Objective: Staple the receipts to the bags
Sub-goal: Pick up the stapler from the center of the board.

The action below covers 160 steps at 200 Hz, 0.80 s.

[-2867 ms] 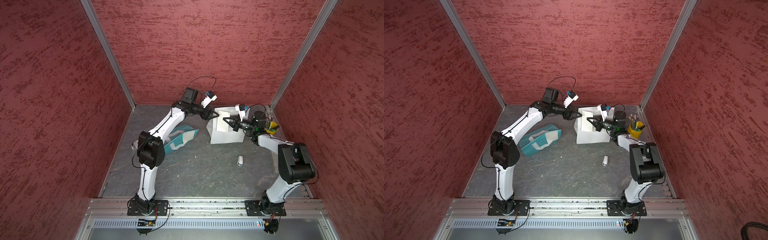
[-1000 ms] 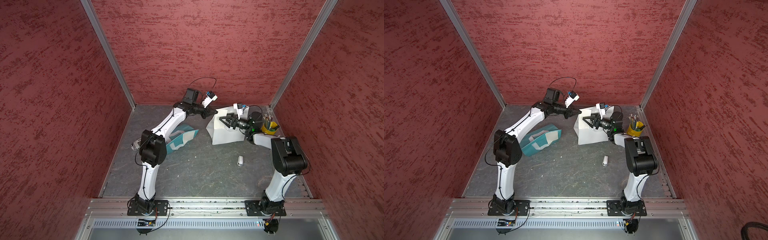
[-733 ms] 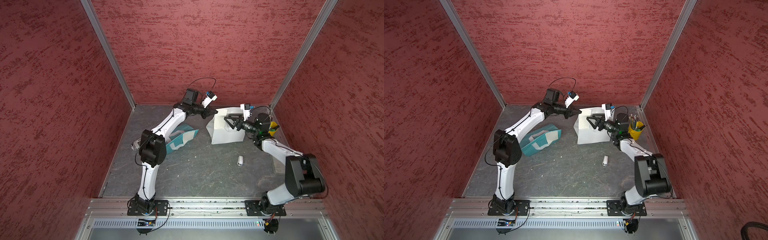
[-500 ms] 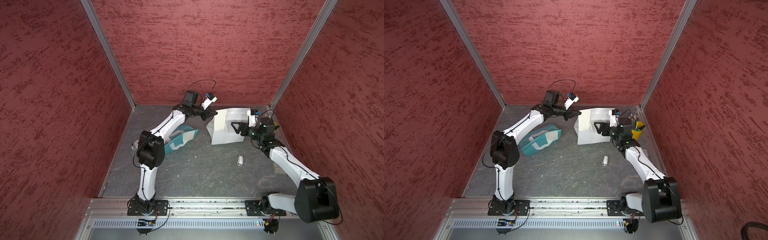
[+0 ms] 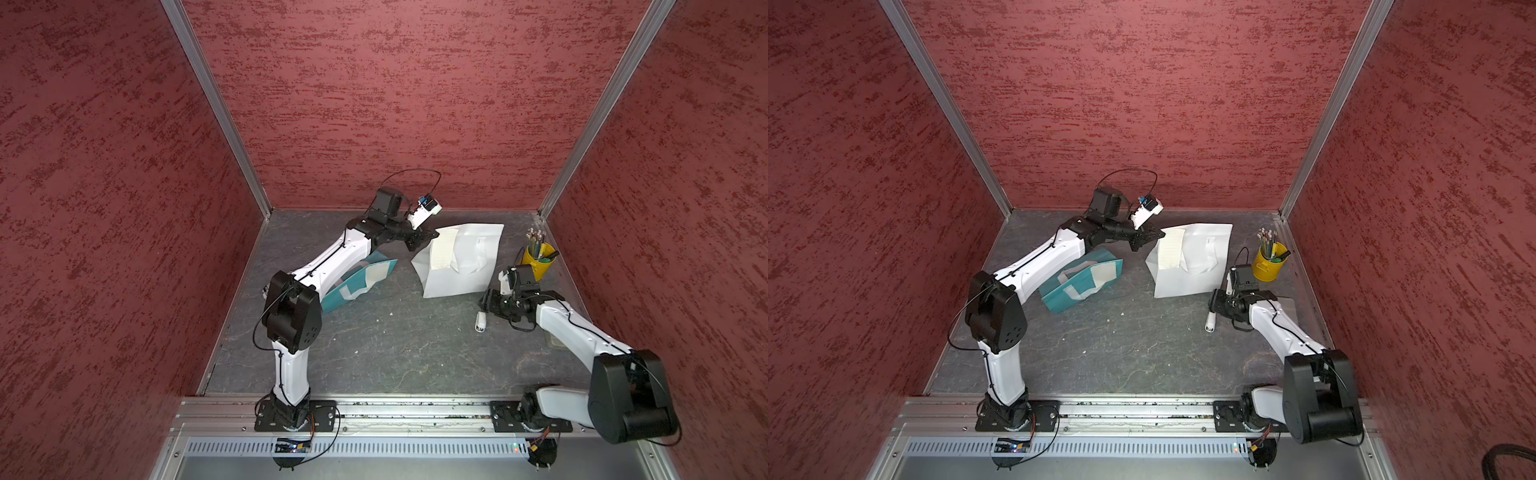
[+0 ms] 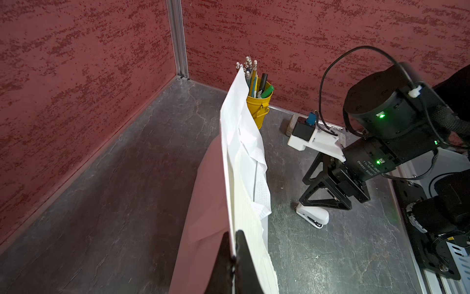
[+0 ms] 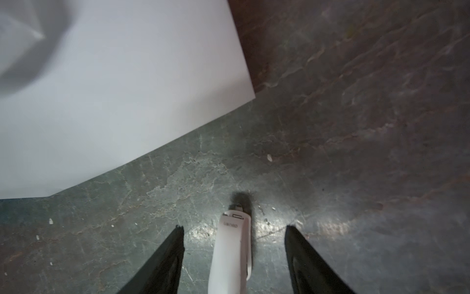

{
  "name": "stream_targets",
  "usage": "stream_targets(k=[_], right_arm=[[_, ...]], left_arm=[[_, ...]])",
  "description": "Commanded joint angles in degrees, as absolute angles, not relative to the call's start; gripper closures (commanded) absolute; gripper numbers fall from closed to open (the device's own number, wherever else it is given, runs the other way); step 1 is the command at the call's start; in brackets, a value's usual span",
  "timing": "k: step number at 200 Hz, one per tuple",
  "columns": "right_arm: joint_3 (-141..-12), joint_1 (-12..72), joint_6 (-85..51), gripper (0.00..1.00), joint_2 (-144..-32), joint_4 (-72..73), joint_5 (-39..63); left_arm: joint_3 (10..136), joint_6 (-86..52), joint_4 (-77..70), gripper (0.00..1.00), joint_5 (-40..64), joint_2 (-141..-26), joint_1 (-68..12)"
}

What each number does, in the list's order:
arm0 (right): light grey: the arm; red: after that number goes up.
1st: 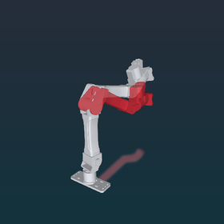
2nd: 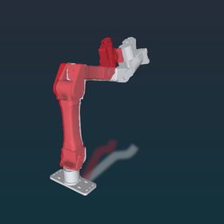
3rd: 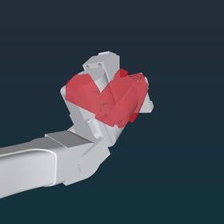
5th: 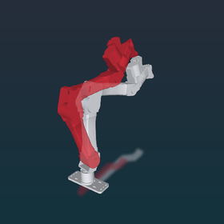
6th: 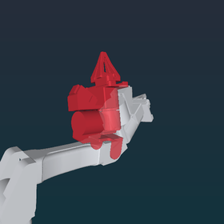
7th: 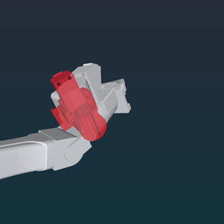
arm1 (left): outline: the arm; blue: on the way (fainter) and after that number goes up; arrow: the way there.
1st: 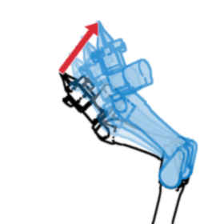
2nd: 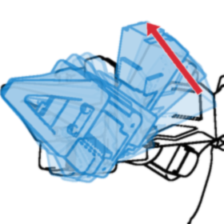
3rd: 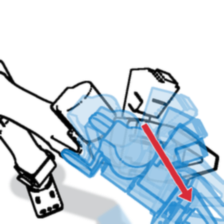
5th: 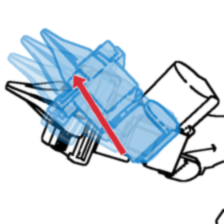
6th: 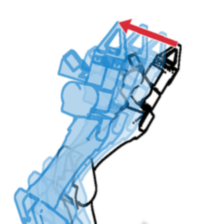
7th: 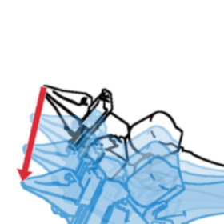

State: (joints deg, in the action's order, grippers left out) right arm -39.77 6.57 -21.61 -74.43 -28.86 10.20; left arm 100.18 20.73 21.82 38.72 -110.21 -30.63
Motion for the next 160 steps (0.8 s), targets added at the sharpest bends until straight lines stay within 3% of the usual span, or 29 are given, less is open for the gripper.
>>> stream_targets(k=[1, 79, 116, 160], right_arm=[[-39.2, 7.7, -22.0, 0.37, -75.2, -29.9, 9.0], [-41.7, 12.6, -21.3, 0.43, -81.7, -32.5, 5.4], [-43.1, 13.2, -21.4, 0.55, -82.9, -32.0, 4.2], [-45.7, 13.7, -20.7, 0.55, -85.0, -32.3, 1.7]], left_arm=[[99.5, 22.1, 20.0, 1.0, 38.4, -107.7, -30.8], [96.6, 23.4, 19.5, 1.0, 37.7, -106.1, -30.6], [95.7, 23.4, 19.3, 1.0, 37.8, -105.5, -30.6], [95.6, 23.7, 19.7, 1.0, 37.6, -105.3, -30.6]])
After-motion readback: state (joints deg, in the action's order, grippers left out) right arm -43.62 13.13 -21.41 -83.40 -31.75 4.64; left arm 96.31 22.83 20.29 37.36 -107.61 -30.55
